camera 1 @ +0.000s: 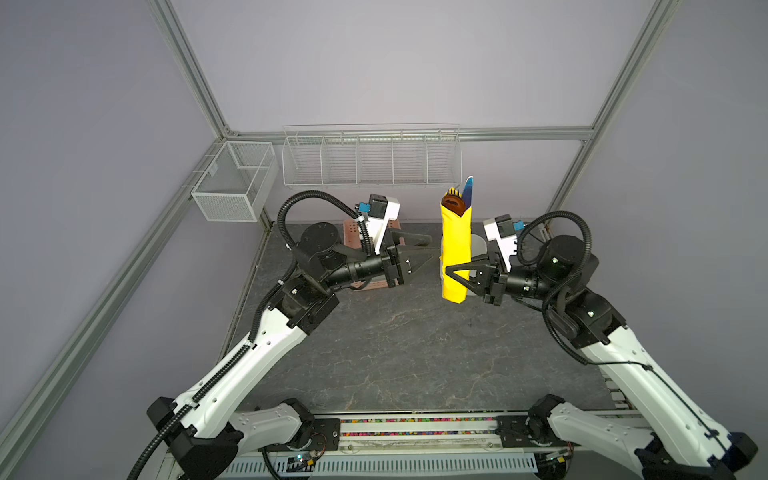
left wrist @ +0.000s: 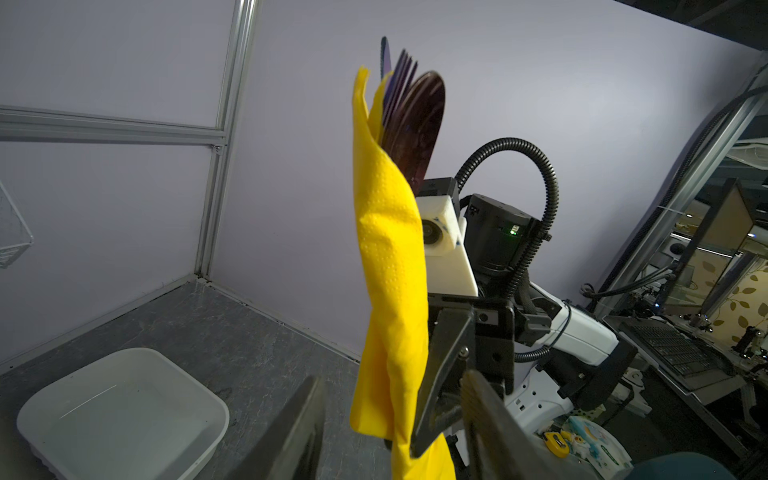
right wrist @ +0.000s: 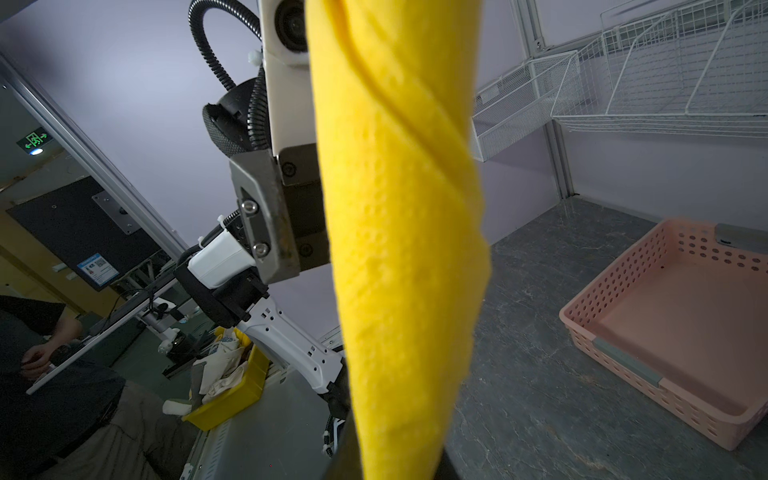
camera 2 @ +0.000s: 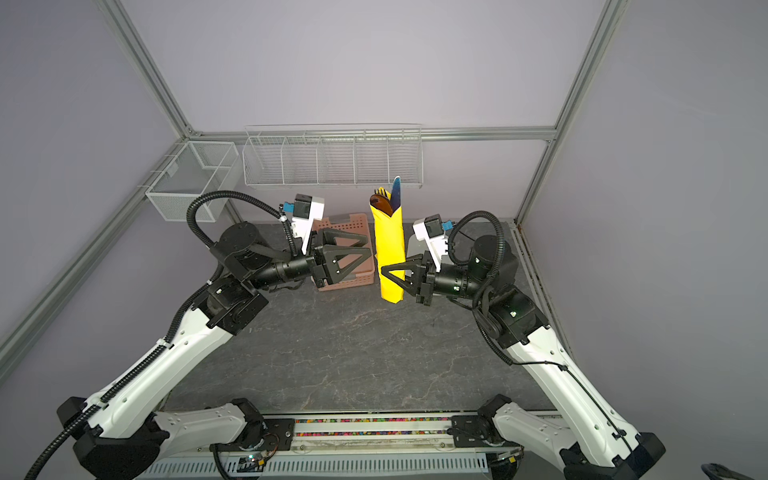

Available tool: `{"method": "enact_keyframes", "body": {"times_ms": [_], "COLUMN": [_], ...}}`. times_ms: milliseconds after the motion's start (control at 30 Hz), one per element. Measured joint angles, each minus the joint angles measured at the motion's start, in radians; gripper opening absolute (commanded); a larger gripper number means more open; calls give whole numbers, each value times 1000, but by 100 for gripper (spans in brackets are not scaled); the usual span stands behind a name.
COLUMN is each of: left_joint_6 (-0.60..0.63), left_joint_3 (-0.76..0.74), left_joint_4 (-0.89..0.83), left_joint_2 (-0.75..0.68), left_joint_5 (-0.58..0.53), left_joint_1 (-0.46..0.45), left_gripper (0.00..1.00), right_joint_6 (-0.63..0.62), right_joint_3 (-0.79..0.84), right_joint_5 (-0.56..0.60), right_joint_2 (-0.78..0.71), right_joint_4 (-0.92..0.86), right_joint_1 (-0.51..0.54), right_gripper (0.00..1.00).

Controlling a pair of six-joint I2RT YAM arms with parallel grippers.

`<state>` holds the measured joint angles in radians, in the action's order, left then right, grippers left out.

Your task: Place the utensils on the paper napkin and roll it up

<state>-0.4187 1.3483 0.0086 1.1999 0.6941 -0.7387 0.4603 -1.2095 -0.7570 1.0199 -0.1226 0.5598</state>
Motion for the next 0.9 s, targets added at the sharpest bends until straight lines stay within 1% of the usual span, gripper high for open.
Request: {"method": "enact_keyframes", "body": {"times_ms": [267, 433, 600, 633, 767, 900], "left_joint_6": [-56, -80, -87, -85, -76, -65], "left_joint_3": [0, 0, 0, 0, 1, 11], "left_joint_4": [31, 51, 60, 59, 35, 8], "left_joint_2": [59, 70, 77, 79, 84, 99], "left_joint_5": [100, 130, 140, 139, 133, 131], "left_joint_1": [0, 0, -1, -2, -3, -6], "left_gripper": [55, 49, 41, 39, 38, 31], "right_joint_6": [3, 3, 3, 3, 3, 3], "right_joint_3": [0, 0, 0, 0, 0, 0], "right_joint_5": [-19, -19, -19, -19, -19, -16], "right_joint_2": [5, 12, 13, 13, 13, 13], "right_joint_4": [10, 9, 9, 9, 8, 7], "right_joint_1": [-1, -2, -2, -2, -2, -2], "right_gripper": [10, 10, 10, 10, 10, 10]}}
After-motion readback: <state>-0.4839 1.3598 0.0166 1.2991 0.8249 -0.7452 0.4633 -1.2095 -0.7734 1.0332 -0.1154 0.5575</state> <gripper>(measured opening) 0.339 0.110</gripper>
